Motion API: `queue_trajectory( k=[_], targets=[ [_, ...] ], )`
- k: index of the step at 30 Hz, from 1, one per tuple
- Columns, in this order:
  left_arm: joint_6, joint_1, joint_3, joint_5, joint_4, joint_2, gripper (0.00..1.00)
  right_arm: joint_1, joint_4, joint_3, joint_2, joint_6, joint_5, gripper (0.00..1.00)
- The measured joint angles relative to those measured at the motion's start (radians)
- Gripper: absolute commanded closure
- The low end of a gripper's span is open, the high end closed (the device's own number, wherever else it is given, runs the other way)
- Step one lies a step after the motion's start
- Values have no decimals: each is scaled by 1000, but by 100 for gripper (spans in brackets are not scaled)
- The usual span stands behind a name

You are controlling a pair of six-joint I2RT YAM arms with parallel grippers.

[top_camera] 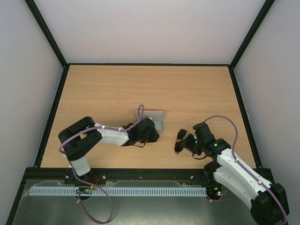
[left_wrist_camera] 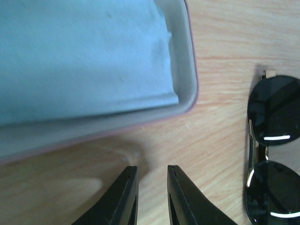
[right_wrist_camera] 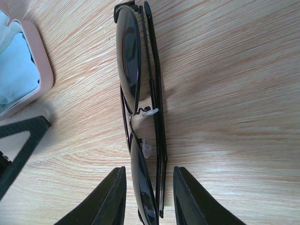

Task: Organize the sunglasses
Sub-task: Move the sunglasses case at the center of the board.

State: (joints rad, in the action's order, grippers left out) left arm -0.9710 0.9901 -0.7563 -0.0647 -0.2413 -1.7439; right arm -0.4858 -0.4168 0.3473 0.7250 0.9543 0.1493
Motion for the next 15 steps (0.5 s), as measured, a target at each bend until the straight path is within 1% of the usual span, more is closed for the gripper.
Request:
queue_trajectory(
  k=[5, 15],
  targets=[
    [30, -45, -7, -1, 5, -4, 80, 0, -2, 0, 3, 0, 0, 71],
    [90, -99, -34, 0, -13, -37, 80, 0, 3, 0, 48, 0, 1, 70]
  ],
)
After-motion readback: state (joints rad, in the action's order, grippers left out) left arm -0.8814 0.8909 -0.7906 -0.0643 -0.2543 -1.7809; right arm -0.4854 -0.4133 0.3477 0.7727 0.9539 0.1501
